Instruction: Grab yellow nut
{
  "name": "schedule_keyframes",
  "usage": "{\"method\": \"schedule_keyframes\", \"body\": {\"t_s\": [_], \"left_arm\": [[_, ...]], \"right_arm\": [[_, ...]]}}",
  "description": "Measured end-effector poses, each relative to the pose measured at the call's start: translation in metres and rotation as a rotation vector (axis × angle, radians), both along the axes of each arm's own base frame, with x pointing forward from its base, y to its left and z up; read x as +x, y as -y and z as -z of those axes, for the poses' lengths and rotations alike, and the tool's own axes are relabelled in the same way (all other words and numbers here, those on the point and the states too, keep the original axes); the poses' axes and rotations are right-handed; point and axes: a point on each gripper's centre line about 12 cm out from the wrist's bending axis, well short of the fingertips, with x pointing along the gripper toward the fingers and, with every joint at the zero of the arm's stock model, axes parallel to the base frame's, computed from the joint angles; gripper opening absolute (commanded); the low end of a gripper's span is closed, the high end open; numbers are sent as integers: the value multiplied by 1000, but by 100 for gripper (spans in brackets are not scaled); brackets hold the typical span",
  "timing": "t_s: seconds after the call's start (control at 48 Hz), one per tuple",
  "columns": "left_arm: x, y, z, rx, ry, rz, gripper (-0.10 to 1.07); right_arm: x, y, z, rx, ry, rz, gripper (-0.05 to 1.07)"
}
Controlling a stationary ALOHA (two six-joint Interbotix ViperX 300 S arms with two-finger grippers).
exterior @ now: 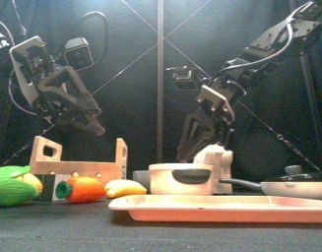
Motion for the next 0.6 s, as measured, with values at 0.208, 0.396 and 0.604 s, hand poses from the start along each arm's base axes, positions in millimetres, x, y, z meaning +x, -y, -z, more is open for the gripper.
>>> {"method": "schedule_keyframes", "body": {"t_s": [0.208,0.396,0.604], "left_arm": [[0,1,0,0,0,3,83],[0,0,0,2,-1,2,83],[0,1,0,0,-2,3,83]], "right_arm": [[-54,-38,-31,79,63,-24,72],[-104,-69,-24,229,46,-52,72],[-142,-103,6,378,-93,-76,72]]}}
